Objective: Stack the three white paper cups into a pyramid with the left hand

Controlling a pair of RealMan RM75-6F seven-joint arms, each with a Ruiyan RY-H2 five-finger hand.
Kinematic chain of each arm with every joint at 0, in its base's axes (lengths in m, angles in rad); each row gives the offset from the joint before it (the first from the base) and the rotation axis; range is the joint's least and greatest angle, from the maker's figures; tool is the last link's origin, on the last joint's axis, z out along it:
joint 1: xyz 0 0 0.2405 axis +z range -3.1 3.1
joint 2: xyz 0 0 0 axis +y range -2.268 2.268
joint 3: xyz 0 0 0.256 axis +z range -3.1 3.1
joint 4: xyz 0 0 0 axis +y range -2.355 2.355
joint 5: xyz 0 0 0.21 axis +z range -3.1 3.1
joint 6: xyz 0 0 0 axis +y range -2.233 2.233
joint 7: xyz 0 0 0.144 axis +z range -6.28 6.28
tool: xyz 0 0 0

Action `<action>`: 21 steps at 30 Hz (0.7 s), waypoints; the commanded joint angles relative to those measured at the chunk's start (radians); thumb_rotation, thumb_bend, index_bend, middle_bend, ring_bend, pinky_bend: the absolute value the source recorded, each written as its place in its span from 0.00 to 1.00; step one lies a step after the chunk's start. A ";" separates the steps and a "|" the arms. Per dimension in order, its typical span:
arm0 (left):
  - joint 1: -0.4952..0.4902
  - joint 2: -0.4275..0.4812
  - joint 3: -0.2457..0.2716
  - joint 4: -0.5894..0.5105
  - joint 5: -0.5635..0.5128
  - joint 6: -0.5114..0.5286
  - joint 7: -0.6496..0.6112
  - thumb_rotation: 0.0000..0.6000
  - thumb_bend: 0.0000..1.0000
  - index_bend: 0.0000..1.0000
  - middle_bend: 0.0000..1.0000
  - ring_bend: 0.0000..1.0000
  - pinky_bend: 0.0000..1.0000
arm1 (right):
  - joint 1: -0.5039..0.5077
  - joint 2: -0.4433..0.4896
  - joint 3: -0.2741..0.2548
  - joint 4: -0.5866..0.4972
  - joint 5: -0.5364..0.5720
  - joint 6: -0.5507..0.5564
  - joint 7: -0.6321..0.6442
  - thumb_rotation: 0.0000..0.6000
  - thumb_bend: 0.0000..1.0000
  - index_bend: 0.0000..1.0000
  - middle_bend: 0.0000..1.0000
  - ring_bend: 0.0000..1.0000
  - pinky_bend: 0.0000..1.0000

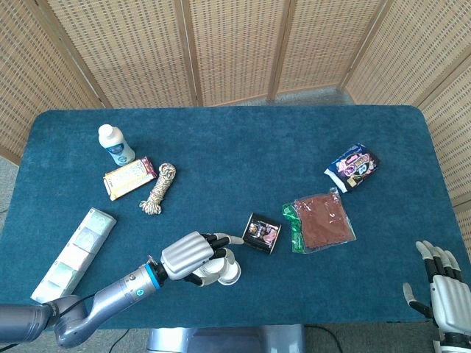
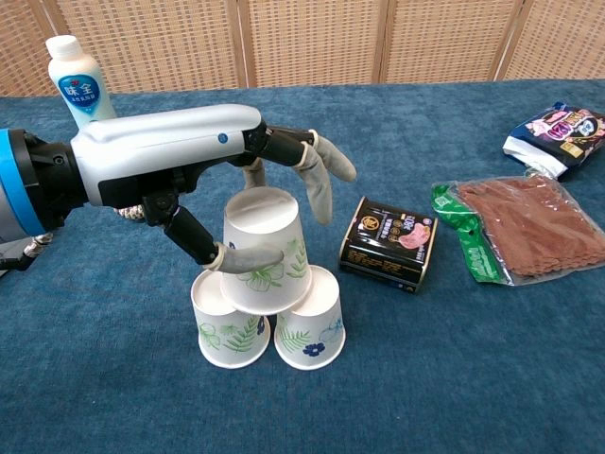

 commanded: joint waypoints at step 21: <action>-0.001 0.032 0.000 -0.026 0.000 -0.051 0.001 1.00 0.42 0.18 0.00 0.00 0.21 | -0.001 -0.001 -0.003 0.014 -0.016 0.009 0.030 1.00 0.45 0.00 0.00 0.00 0.00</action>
